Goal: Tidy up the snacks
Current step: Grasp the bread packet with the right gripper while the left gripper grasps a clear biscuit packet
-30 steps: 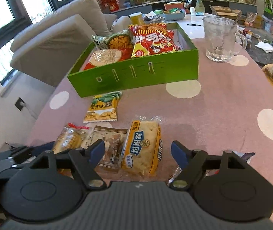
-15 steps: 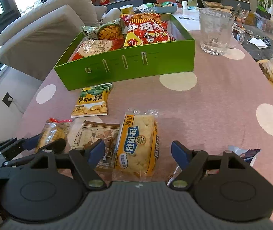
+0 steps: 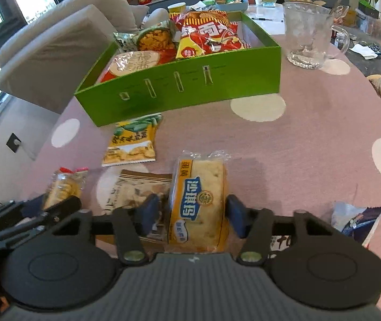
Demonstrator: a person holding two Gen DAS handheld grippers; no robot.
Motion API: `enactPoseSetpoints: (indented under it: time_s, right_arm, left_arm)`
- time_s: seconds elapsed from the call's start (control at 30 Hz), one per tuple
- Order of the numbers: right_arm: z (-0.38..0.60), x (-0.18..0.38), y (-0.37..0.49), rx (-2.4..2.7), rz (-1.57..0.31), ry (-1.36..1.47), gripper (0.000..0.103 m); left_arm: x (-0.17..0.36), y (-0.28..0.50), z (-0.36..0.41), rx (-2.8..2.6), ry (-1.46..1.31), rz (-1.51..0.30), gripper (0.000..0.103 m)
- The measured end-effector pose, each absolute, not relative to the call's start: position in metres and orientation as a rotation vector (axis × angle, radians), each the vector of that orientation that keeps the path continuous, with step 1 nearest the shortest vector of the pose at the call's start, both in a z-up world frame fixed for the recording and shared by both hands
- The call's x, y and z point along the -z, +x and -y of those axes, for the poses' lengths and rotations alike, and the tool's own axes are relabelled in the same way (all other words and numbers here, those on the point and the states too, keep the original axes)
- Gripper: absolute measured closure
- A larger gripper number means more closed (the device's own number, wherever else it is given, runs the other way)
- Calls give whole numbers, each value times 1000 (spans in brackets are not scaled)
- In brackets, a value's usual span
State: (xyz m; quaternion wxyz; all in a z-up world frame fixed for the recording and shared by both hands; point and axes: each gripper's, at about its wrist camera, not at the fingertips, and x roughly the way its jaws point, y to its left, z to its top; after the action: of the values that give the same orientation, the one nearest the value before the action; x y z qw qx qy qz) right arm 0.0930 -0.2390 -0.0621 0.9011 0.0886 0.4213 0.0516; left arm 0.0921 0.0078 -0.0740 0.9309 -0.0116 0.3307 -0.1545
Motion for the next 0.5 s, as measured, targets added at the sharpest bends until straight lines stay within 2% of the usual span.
enactPoseSetpoints:
  time_s: [0.03,0.5]
  right_arm:
    - [238,61,92,-95,-860,166,61]
    - [236,39,82,-121,-789,172,62]
  left_arm:
    - [74,92,-8,319,-28,-676,68]
    - [61,88,-16,327,-71,-640,68]
